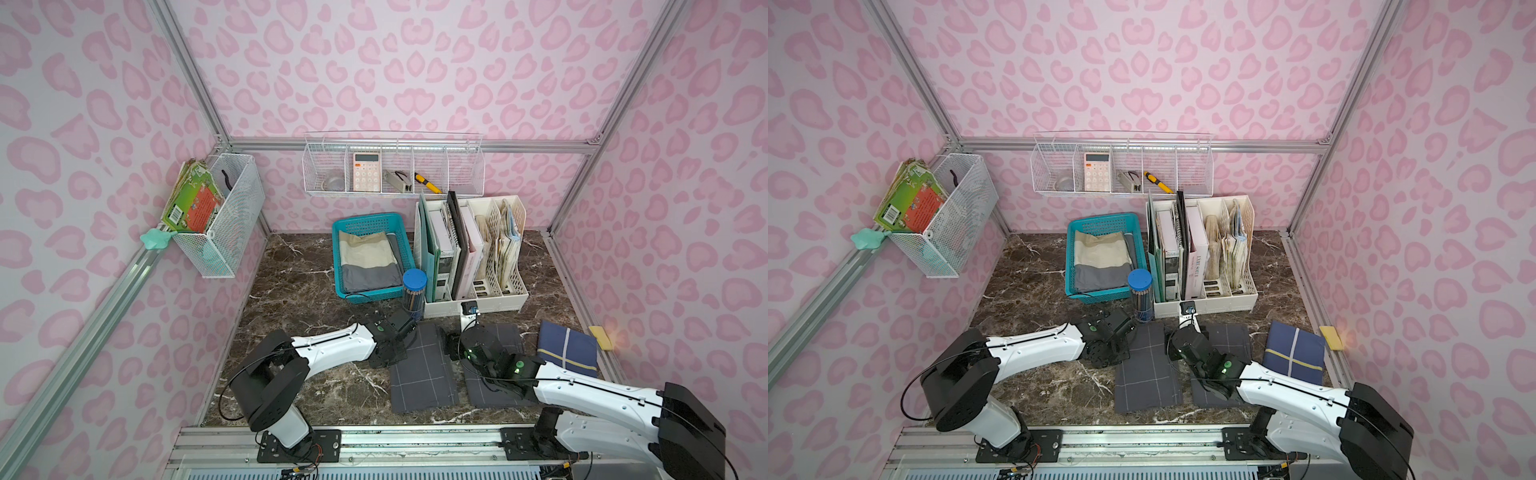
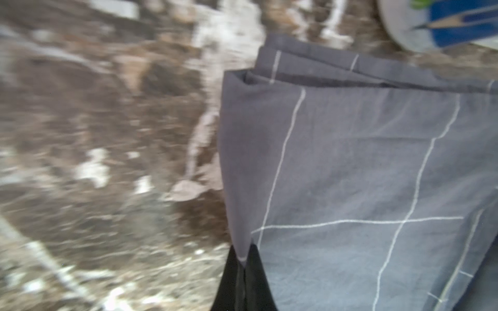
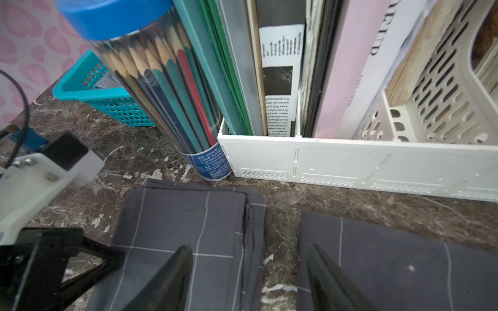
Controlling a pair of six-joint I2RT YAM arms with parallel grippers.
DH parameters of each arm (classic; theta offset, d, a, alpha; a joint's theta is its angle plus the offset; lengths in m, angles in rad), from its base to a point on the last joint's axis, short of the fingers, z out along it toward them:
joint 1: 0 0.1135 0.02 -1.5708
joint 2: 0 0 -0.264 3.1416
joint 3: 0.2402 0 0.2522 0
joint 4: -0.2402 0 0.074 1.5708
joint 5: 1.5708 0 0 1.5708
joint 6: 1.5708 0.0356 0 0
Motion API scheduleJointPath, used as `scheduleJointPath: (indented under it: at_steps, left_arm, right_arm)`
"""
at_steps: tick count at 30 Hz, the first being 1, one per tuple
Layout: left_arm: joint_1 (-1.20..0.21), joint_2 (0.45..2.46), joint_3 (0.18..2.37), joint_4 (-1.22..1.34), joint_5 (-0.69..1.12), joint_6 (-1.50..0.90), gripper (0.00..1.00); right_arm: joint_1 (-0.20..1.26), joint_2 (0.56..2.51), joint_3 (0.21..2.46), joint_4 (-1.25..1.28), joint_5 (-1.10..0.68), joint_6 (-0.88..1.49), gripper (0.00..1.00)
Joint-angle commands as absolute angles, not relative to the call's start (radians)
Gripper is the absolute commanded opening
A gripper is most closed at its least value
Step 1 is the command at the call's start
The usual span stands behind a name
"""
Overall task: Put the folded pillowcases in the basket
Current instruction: Move the pillowcase to the center of the board, then pick up the pillowcase at the center of the board.
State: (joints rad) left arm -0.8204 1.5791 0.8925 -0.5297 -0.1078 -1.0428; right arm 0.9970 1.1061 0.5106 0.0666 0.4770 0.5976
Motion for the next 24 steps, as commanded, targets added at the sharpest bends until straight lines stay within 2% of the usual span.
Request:
scheduleJointPath:
  at_steps: [1,5,6,8,10,16,20,24]
  left_arm:
    - [-0.795,1.516,0.851,-0.614,-0.171,-1.013,0.00]
    - [-0.735,1.395,0.776,-0.647,-0.197,-0.982,0.01]
    - [-0.720,1.367,0.761,-0.653,-0.199,-0.973,0.04]
    - [-0.693,1.312,0.736,-0.659,-0.200,-0.956,0.17]
    - [-0.681,1.270,0.721,-0.661,-0.194,-0.947,0.41]
    - [-0.681,1.212,0.677,-0.656,-0.130,-0.993,0.62]
    - [-0.680,1.161,0.606,-0.594,-0.076,-1.044,0.70]
    - [-0.680,1.156,0.580,-0.559,-0.053,-1.061,0.70]
  right_arm:
    - [1.007,1.131,0.522,0.093,0.451,0.611,0.70]
    - [1.027,1.186,0.537,0.100,0.409,0.632,0.70]
    - [1.031,1.200,0.543,0.099,0.395,0.638,0.70]
    - [1.041,1.238,0.561,0.100,0.370,0.646,0.70]
    - [1.051,1.279,0.583,0.101,0.342,0.658,0.70]
    - [1.073,1.380,0.611,0.141,0.279,0.693,0.70]
    - [1.086,1.433,0.639,0.135,0.255,0.696,0.70]
    - [1.086,1.488,0.652,0.157,0.182,0.698,0.70]
